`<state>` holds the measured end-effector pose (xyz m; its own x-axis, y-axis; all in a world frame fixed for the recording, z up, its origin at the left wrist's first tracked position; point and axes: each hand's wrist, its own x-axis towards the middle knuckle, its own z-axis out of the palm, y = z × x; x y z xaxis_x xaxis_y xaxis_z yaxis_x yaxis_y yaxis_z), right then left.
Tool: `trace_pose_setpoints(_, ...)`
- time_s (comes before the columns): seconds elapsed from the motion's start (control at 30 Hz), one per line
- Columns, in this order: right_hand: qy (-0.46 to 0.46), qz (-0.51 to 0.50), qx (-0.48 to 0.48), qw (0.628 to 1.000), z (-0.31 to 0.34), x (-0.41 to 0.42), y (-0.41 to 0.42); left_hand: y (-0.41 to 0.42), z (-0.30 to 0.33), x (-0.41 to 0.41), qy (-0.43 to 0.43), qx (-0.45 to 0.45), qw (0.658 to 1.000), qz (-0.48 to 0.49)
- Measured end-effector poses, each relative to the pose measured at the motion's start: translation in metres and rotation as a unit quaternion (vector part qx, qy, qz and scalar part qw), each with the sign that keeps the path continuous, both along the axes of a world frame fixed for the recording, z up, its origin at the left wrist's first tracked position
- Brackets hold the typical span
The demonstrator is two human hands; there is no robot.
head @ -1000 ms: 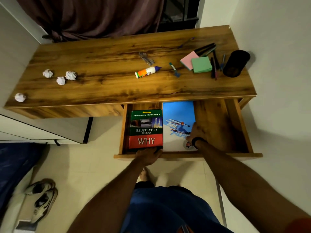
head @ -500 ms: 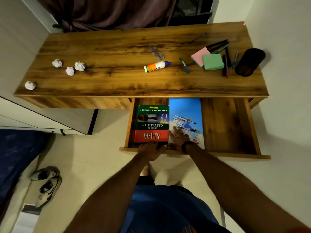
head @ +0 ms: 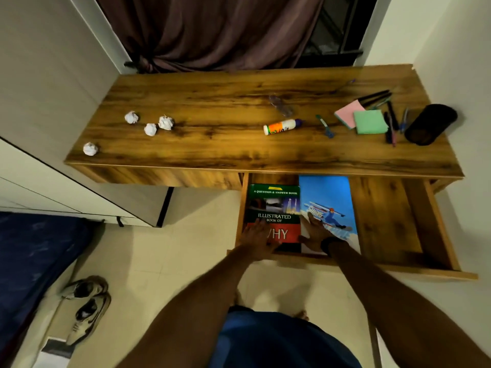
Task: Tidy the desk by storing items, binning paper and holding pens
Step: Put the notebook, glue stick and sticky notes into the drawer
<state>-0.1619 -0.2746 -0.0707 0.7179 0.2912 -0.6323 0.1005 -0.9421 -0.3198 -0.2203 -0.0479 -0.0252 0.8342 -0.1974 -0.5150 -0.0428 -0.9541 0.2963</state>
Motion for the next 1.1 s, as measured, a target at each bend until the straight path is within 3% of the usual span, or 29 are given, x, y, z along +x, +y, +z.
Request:
trace_pose_setpoints(0.17, -0.063, 0.004, 0.055, 0.997, 0.031, 0.022, 0.086, 0.058, 0.023, 0.015, -0.079, -0.031, 0.996, 0.036)
trace_pose_setpoints(0.33, -0.062, 0.009, 0.061, 0.996, 0.061, 0.033, 0.172, 0.127, 0.012, 0.016, -0.014, -0.019, 0.999, 0.026)
trace_pose_setpoints(0.5, -0.094, 0.000, 0.064, 0.994, 0.076, 0.037, 0.204, 0.158, 0.009, 0.033, -0.028, -0.039, 0.998, 0.028)
trace_pose_setpoints(0.73, -0.056, -0.067, 0.038, 0.995, 0.072, 0.036, 0.172, 0.142, 0.022, 0.079, -0.067, -0.061, 0.996, -0.013)
trace_pose_setpoints(1.1, -0.142, -0.147, 0.012, 0.979, 0.101, 0.088, 0.072, 0.069, 0.055, 0.146, -0.086, -0.038, 0.994, -0.048)
